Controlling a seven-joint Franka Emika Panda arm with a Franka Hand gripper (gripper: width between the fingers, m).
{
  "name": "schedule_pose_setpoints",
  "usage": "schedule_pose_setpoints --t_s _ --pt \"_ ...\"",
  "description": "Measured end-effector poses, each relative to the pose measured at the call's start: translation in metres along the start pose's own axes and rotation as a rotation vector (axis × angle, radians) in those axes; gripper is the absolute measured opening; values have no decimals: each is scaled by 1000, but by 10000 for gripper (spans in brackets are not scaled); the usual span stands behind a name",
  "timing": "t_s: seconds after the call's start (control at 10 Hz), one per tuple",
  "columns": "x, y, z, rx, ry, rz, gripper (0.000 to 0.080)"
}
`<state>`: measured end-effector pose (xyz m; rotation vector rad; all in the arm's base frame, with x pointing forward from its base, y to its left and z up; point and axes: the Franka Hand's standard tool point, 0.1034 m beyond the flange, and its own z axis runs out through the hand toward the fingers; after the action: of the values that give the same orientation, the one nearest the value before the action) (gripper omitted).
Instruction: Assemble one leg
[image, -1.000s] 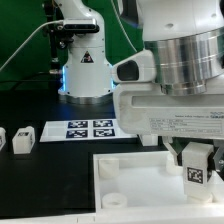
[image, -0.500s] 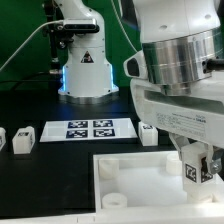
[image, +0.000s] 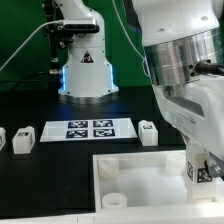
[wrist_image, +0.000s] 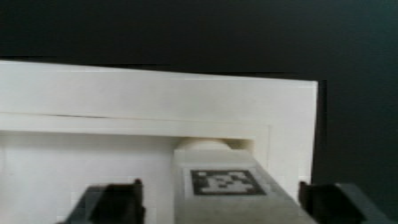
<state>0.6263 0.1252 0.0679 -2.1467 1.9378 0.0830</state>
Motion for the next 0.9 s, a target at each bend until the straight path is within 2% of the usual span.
schedule_pose_setpoints --t_s 0.1,0.2,0.3,0.4,0.5,0.8,0.9 --pt "0 1 1 -6 -1 -51 458" --pt "0 5 2 -26 -4 -162 610" --pt "2 7 1 -46 -4 -314 638" --pt "-2 6 -1 -86 15 -487 647" --pt "-9 4 -2 -99 31 -632 647" --pt "-7 4 -1 -106 23 -951 649" --pt "-6 4 0 -127 32 -1132 649"
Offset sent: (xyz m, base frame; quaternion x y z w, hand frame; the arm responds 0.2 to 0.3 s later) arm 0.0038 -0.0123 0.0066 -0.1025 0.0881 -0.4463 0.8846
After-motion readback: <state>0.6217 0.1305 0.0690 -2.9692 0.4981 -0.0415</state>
